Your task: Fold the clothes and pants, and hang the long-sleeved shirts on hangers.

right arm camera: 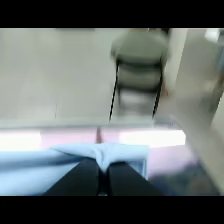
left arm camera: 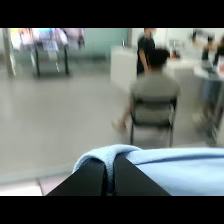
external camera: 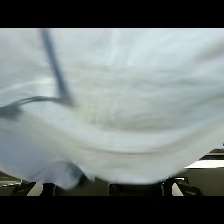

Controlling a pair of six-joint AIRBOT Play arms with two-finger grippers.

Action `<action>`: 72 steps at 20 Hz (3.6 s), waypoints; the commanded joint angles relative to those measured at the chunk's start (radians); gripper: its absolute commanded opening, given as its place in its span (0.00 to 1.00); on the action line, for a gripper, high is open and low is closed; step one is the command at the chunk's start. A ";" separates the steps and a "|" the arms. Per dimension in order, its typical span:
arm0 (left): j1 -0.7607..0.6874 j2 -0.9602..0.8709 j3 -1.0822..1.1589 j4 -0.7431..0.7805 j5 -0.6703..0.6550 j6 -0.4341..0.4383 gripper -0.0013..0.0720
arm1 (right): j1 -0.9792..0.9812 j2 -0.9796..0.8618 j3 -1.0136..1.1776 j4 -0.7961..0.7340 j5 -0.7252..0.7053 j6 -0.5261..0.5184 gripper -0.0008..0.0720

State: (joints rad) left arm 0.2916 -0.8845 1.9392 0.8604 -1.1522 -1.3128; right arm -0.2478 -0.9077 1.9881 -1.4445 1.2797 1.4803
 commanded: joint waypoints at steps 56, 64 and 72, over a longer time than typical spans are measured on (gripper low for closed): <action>0.024 -0.737 -0.503 0.182 -0.482 -0.014 0.68 | -0.169 -0.699 -0.455 -0.008 0.471 0.117 0.78; 0.070 -0.438 -1.223 0.226 -0.299 0.206 0.73 | -0.262 -0.507 -0.815 -0.003 0.348 0.112 0.78; -0.039 -0.424 -1.413 0.126 -0.194 0.243 0.72 | -0.262 -0.507 -0.827 0.004 0.346 0.112 0.78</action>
State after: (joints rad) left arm 0.2996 -1.3151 0.5926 1.0016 -1.4063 -1.0870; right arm -0.5087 -1.4185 1.1683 -1.4429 1.6329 1.5932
